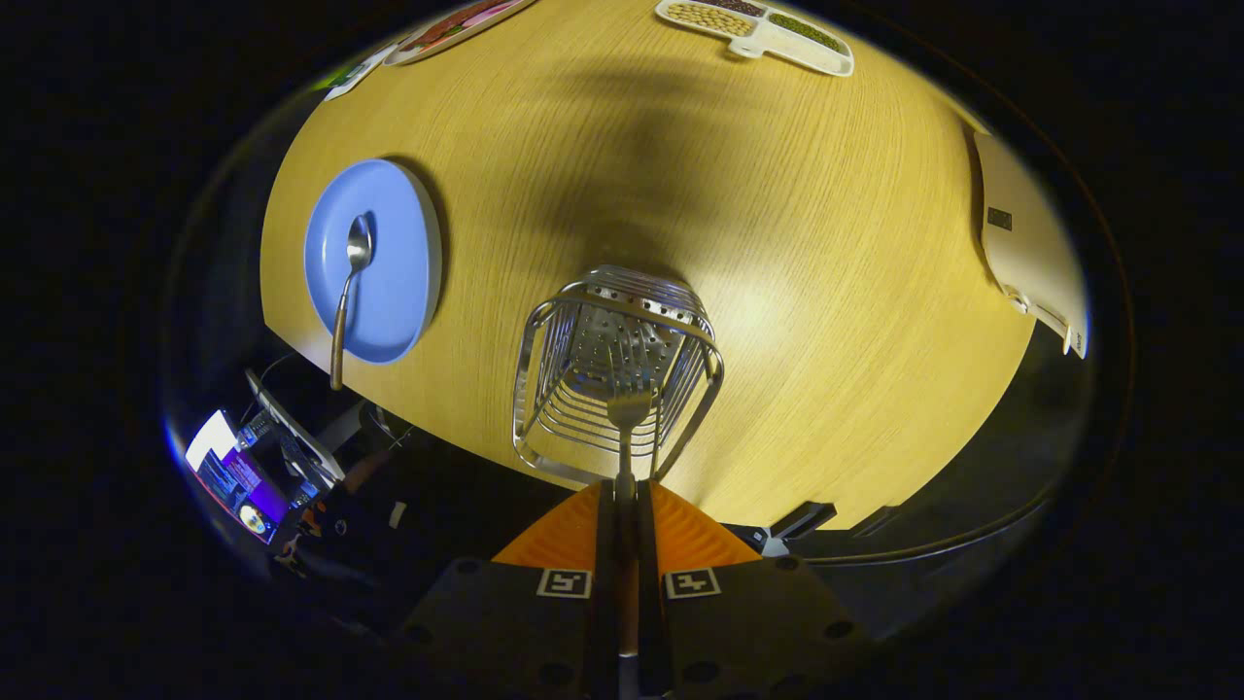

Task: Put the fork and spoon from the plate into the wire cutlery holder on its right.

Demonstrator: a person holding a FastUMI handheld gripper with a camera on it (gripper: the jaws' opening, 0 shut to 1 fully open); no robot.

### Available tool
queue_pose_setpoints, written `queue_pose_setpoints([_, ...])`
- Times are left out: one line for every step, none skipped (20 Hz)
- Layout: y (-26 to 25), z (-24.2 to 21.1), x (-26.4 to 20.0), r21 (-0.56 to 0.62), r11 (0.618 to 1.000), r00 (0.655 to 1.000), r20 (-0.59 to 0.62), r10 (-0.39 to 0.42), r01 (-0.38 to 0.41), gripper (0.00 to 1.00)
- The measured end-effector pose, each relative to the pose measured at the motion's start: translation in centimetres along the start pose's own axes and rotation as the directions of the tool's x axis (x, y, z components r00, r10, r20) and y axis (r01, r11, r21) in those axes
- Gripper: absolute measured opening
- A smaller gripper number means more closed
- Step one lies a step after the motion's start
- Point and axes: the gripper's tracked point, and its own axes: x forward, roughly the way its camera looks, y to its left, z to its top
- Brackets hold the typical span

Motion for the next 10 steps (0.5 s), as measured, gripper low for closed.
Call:
queue_pose_setpoints([0.0,0.3,0.0,0.0,1.0,1.0,0.01,0.003,-0.003,0.13])
queue_pose_setpoints([0.1,0.3,-0.1,-0.002,1.0,1.0,0.015,0.009,-0.009,0.13])
queue_pose_setpoints([0.2,0.3,-0.2,-0.009,1.0,1.0,0.023,0.015,-0.015,0.14])
queue_pose_setpoints([0.0,0.5,-0.3,-0.012,1.0,0.999,0.04,0.019,-0.019,0.14])
queue_pose_setpoints([0.1,0.9,-0.4,-0.01,1.0,0.997,0.074,0.026,-0.026,0.13])
queue_pose_setpoints([0.3,1.4,-0.8,-0.009,0.999,0.993,0.115,0.036,-0.036,0.14])
queue_pose_setpoints([0.5,1.8,-1.4,-0.007,0.999,0.986,0.159,0.051,-0.051,0.16])
queue_pose_setpoints([0.7,2.2,-1.8,-0.006,0.998,0.976,0.208,0.067,-0.068,0.18])
queue_pose_setpoints([1.0,2.6,-2.4,0.0,0.996,0.962,0.26,0.083,-0.086,0.22])
queue_pose_setpoints([1.4,3.0,-3.2,0.009,0.994,0.945,0.313,0.097,-0.105,0.22])
